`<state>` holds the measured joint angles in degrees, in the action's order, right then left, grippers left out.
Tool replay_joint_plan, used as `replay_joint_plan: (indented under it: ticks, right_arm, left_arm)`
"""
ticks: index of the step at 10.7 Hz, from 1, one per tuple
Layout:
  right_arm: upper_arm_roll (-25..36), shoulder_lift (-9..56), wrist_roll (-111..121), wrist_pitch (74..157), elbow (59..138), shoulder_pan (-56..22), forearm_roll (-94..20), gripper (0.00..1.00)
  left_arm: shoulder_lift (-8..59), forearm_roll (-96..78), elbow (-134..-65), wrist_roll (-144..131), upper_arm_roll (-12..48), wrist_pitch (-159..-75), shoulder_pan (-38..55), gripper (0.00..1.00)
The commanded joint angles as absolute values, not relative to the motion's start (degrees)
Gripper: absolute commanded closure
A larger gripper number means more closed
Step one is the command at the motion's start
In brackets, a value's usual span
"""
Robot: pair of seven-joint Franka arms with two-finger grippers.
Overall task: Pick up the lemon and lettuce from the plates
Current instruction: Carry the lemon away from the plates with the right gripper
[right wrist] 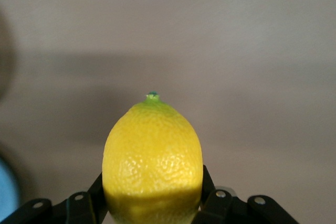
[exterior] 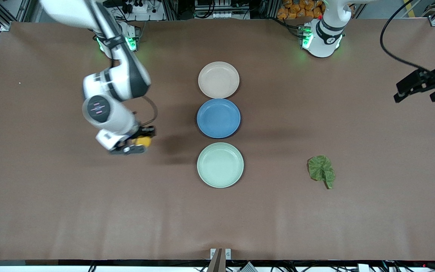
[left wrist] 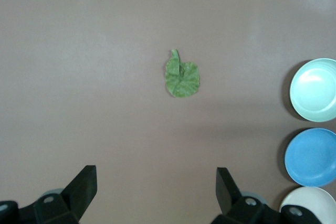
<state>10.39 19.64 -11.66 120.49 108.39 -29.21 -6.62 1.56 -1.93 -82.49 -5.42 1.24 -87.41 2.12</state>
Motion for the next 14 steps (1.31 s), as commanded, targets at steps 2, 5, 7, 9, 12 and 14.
replay_joint_plan:
  ticks: [2, 5, 7, 9, 12, 14]
  right_arm:
    - [9.41, 25.91, 11.64, 119.36, 100.48, -13.57, -4.21, 1.0]
    - [9.4, 31.44, 18.87, 121.2, 96.53, -9.77, -4.31, 1.0]
    - [9.4, 35.58, 24.33, 121.29, 92.39, -7.04, -4.48, 0.9]
    - [9.32, 38.4, 25.4, 122.68, 89.39, -5.28, -4.66, 0.44]
    - [9.32, 37.97, 24.79, 124.9, 89.56, -5.45, -6.67, 0.0]
    - [9.32, 38.06, 23.91, 123.05, 89.56, -3.96, -11.15, 0.0]
  left_arm:
    - [-1.48, -3.96, -84.02, -3.34, 1.49, -83.86, 0.97, 0.0]
    - [-2.9, -2.73, -86.56, -2.55, 1.49, -82.62, 0.97, 0.0]
    - [-2.9, -2.2, -87.36, -2.55, 1.49, -83.93, 1.05, 0.0]
    - [-4.74, -2.11, -90.6, -2.46, 2.63, -86.12, 0.97, 0.0]
    - [-7.47, -2.02, -95.54, -2.55, 3.16, -91.05, 0.44, 0.0]
    - [-7.82, 1.48, -95.1, -2.46, 5.0, -90.88, 0.44, 0.0]
